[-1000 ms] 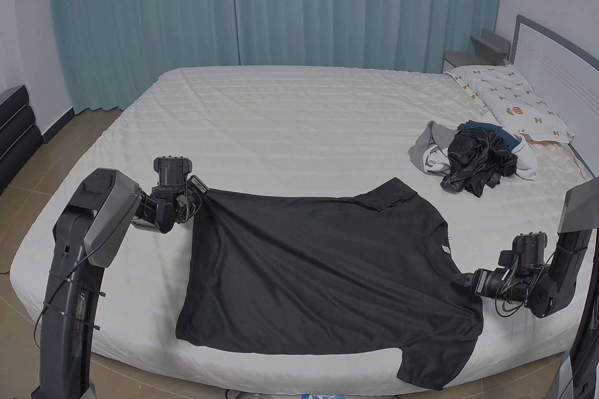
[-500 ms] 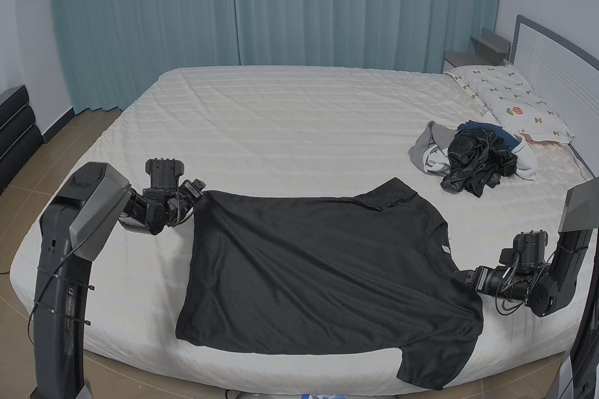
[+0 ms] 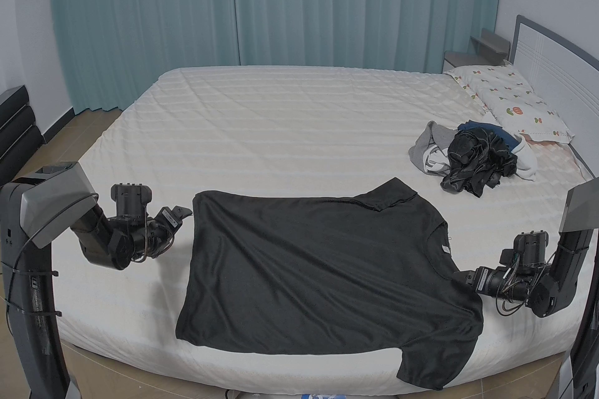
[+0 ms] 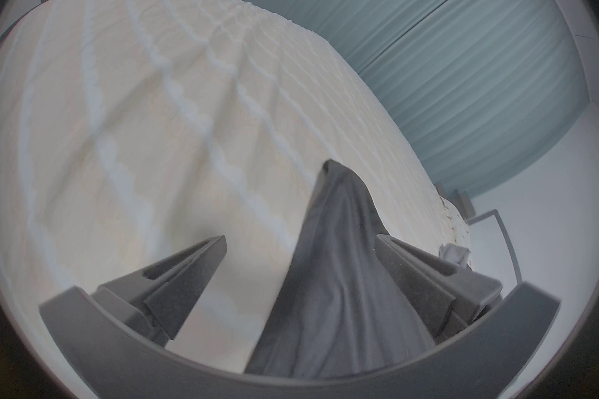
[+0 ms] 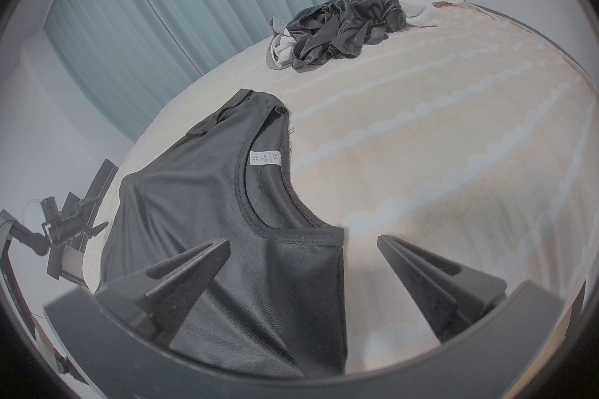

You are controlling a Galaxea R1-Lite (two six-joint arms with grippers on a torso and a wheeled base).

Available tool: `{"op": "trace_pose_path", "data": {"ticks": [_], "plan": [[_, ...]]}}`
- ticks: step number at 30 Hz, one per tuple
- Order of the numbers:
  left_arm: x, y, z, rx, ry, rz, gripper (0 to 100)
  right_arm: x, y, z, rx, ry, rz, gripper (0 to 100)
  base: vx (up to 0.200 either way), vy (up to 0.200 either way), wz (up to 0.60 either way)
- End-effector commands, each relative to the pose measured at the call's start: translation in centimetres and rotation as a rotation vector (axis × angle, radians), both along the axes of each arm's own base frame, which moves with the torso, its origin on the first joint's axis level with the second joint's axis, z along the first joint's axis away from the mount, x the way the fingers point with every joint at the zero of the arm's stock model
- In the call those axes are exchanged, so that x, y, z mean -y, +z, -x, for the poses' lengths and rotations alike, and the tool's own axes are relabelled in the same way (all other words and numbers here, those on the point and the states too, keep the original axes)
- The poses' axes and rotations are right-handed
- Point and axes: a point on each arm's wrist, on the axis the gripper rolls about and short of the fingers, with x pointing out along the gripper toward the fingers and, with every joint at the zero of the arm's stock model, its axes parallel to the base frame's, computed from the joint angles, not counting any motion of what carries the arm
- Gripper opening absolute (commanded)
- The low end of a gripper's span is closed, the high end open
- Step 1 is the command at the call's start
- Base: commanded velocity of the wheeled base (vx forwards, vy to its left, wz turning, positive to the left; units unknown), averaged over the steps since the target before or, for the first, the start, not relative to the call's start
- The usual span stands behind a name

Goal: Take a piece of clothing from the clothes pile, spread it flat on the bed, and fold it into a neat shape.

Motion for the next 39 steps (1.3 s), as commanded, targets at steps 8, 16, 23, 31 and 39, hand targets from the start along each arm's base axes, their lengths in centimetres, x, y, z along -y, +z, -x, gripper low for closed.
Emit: {"op": "trace_pose_path", "data": {"ticks": [8,16,23,31,39], "plan": [[2.5,-0.5,12.5,-0.089,-0.144,0.037,100,-0.2,0.5,0.3,0.012,0.009,-0.004,100,-0.100,0.000,0.00],[2.7,-1.2,14.2,-0.159,-0.161,0.030,100,-0.3,0.5,0.4,0.010,0.013,-0.003,100,-0.050,0.000,0.00],[4.0,-2.0,14.9,-0.200,-0.207,0.008,100,-0.3,0.5,0.4,0.009,0.015,-0.003,100,0.000,0.000,0.00],[5.0,-2.5,14.8,-0.203,-0.220,-0.028,100,-0.3,0.5,0.4,0.010,0.015,-0.003,100,0.000,0.000,0.00],[5.1,-2.7,14.8,-0.188,-0.191,-0.073,0,-0.3,1.2,1.0,0.019,0.020,-0.002,100,0.000,0.000,0.00]]}}
